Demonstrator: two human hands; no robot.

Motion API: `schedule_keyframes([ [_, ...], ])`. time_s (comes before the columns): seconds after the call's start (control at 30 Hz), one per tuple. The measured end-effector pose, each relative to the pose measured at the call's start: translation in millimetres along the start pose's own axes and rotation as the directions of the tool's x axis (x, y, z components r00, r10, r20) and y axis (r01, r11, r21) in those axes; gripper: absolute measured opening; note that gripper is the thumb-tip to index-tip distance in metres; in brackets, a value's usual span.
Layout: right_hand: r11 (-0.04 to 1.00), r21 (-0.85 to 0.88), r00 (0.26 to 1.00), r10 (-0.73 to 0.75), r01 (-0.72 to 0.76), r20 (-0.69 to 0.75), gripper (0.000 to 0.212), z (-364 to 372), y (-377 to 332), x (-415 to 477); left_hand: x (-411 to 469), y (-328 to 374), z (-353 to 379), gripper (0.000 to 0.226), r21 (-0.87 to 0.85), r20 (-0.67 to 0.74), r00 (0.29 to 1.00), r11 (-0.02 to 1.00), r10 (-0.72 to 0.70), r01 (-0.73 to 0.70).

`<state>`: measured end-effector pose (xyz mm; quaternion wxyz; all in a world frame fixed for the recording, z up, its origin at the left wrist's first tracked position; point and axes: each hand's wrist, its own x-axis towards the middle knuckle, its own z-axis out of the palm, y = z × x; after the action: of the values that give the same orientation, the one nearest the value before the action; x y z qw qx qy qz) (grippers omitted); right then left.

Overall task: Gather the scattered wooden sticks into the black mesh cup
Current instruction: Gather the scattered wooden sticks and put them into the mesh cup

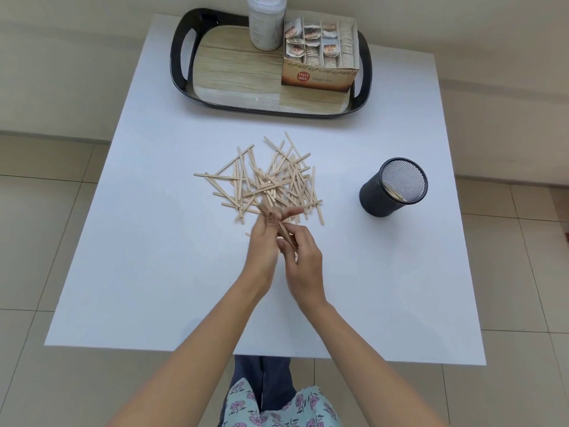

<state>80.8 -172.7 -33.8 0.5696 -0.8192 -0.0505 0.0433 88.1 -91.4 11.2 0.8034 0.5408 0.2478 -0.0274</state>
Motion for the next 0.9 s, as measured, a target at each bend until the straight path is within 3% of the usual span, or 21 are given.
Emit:
schedule_keyframes([
  [0.07,0.988,0.135,0.995,0.083,-0.074,-0.059,0.023,-5.3,-11.3,-5.3,6.6,8.0,-4.3,0.03,-0.281,-0.005,0.996,0.956,-0.086,0.081],
  [0.13,0.933,0.318,0.973,0.206,-0.165,-0.101,0.021,-9.2,-24.2,-8.2,9.2,14.3,-6.7,0.031,-0.498,0.011,0.986,0.854,-0.166,0.15],
  [0.2,0.896,0.396,0.953,0.272,-0.201,-0.131,0.018,-12.1,-34.7,-10.1,7.7,16.7,-5.8,0.034,-0.647,0.045,0.968,0.731,-0.246,0.216],
  [0.27,0.926,0.333,0.95,0.249,-0.177,-0.187,0.017,-14.7,-44.5,-10.9,3.6,15.3,-4.7,0.035,-0.69,0.095,0.943,0.662,-0.318,0.292],
  [0.4,0.995,0.055,0.968,0.097,-0.086,-0.232,0.017,-25.7,-58.1,-9.0,-7.1,10.6,-6.2,0.034,-0.656,0.169,0.912,0.648,-0.374,0.387],
  [0.5,0.98,-0.197,0.968,-0.077,0.029,-0.238,0.016,-38.9,-67.8,-3.5,-14.2,8.0,-8.5,0.046,-0.532,0.17,0.878,0.708,-0.447,0.464],
  [0.57,0.93,-0.347,0.955,-0.203,0.12,-0.215,0.018,-50.2,-73.1,0.6,-18.6,4.0,-11.5,0.052,-0.408,0.095,0.853,0.762,-0.513,0.504],
  [0.63,0.855,-0.492,0.954,-0.263,0.162,-0.144,0.022,-61.9,-75.8,5.2,-23.9,0.3,-15.1,0.043,-0.244,-0.017,0.857,0.834,-0.515,0.495],
  [0.7,0.76,-0.637,0.977,-0.206,0.13,-0.047,0.023,-69.9,-75.2,8.3,-28.2,-4.1,-17.7,0.032,-0.017,-0.122,0.905,0.913,-0.407,0.409],
  [0.77,0.675,-0.734,0.996,-0.087,0.081,0.03,0.022,-71.1,-72.4,10.2,-30.2,-12.5,-19.0,0.028,0.25,-0.169,0.968,0.942,-0.187,0.225],
  [0.83,0.629,-0.775,0.996,0.0,0.067,0.085,0.023,-68.1,-68.3,10.2,-30.3,-20.6,-17.2,0.035,0.468,-0.114,0.992,0.884,0.043,0.016],
  [0.9,0.611,-0.787,0.992,0.021,0.085,0.123,0.024,-65.5,-65.7,9.5,-27.0,-26.0,-11.9,0.045,0.585,0.039,0.987,0.797,0.157,-0.15],
])
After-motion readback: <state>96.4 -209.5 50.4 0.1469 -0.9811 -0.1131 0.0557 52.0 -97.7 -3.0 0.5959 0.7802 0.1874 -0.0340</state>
